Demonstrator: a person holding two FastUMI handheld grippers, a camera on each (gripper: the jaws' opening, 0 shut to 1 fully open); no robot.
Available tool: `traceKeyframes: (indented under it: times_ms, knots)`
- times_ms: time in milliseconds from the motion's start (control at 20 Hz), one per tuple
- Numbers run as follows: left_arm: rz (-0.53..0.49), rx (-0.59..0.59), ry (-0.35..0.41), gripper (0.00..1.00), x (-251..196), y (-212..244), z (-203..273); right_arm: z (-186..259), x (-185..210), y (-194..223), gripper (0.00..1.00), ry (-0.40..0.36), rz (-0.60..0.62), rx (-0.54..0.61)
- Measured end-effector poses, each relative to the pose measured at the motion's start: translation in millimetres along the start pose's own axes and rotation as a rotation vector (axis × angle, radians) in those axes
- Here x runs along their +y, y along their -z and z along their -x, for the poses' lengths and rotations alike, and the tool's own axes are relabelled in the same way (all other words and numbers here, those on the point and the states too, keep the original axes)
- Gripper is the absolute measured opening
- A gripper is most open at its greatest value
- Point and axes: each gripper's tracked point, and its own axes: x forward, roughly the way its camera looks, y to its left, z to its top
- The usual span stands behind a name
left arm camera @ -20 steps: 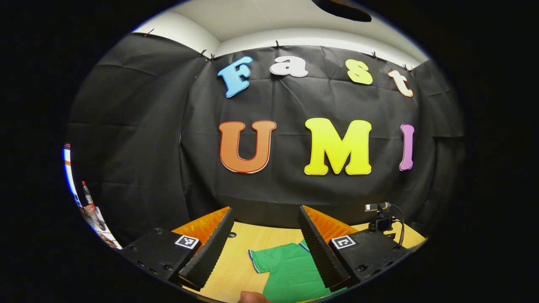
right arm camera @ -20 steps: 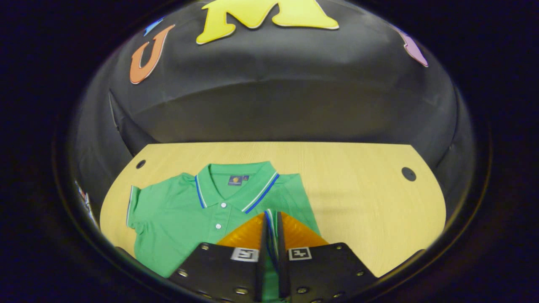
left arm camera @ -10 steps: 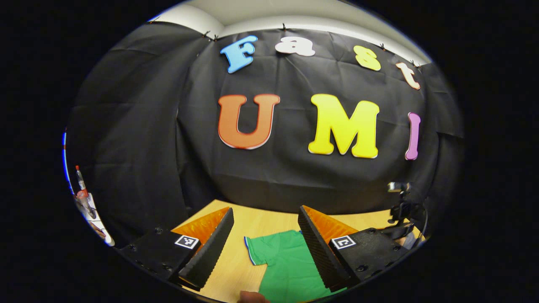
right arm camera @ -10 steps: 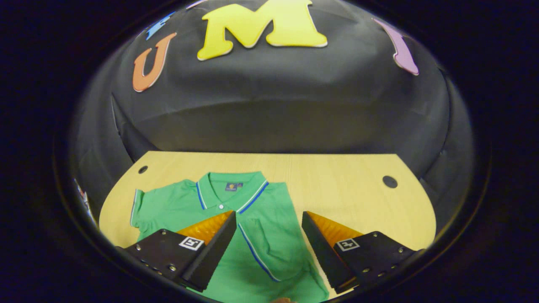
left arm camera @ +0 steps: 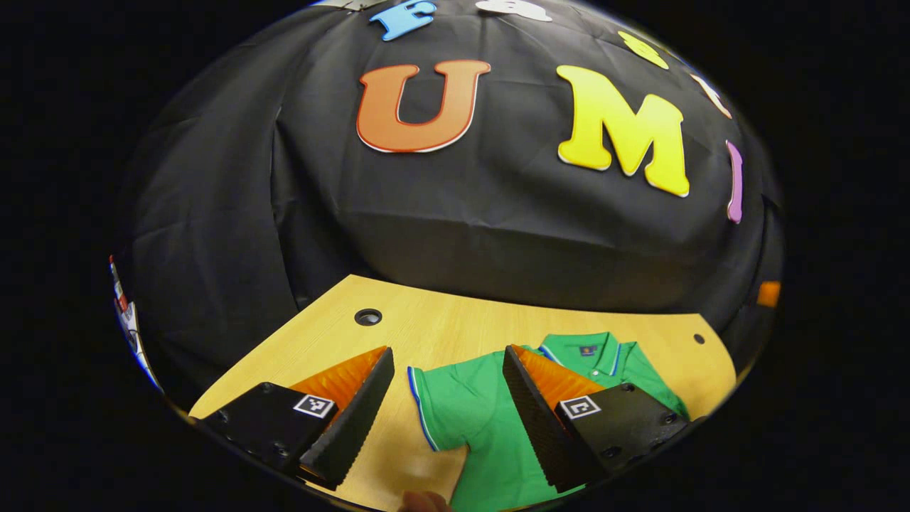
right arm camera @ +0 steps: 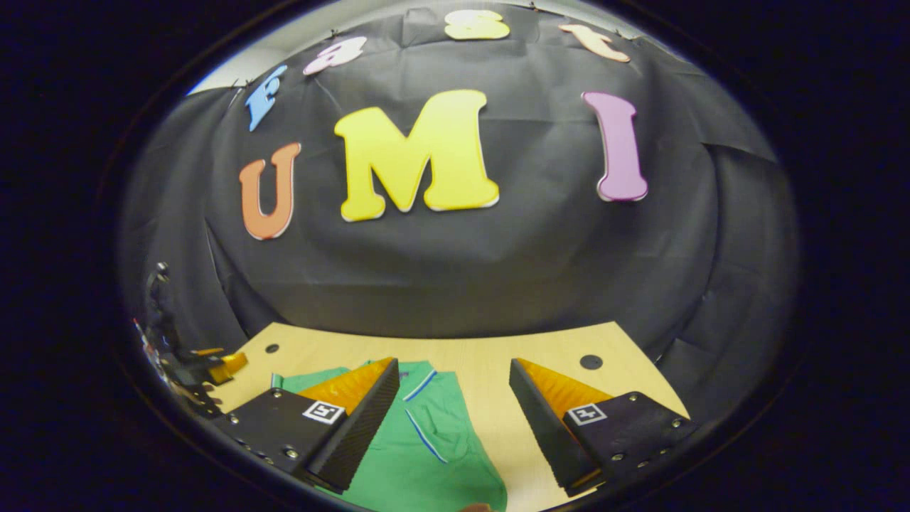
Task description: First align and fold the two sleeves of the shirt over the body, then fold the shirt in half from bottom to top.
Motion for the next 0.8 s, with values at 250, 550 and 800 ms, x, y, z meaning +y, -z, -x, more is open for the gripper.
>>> traceKeyframes:
  times_ms: [250,550,800]
  knots:
    - [-0.056,0.039,0.016,0.99,-7.3,24.6,-52.3,75.5,-7.6,-72.0,0.98,0.054,0.010,-0.172]
    - [0.010,0.124,-0.058,0.98,13.7,55.0,-93.7,134.1,-3.1,-112.7,0.97,0.061,-0.028,-0.270]
    - [0.089,0.256,-0.067,0.99,20.3,88.1,-115.6,140.5,-21.9,-108.6,0.97,0.104,-0.005,-0.253]
